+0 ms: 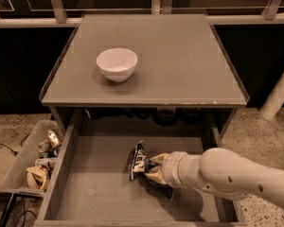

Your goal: Place blue chip bag into top drawer

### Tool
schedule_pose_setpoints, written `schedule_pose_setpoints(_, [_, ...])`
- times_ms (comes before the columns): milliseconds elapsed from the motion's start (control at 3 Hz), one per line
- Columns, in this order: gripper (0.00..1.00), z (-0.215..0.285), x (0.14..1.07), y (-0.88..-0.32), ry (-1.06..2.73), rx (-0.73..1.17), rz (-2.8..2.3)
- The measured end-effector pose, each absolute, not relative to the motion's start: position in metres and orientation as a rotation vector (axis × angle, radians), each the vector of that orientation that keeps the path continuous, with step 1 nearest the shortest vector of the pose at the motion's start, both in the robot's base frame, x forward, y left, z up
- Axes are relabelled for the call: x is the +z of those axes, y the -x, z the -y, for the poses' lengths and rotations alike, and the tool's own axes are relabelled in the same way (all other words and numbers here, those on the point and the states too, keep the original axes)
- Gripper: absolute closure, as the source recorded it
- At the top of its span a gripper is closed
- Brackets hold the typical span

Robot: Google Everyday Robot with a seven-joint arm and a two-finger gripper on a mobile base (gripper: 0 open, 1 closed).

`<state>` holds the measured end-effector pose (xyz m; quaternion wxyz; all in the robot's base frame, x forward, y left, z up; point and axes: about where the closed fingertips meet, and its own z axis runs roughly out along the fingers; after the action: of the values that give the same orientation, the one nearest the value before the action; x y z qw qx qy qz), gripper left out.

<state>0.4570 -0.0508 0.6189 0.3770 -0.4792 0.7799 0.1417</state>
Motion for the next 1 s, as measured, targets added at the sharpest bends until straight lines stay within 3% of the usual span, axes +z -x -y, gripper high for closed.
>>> schedule_pose_setpoints(667, [0.11, 0.0507, 0.6189, -0.457, 1.225, 0.362, -1.994])
schedule_pose_setpoints(1000, [0.0, 0.0507, 0.6189, -0.457, 1.226, 0.362, -1.994])
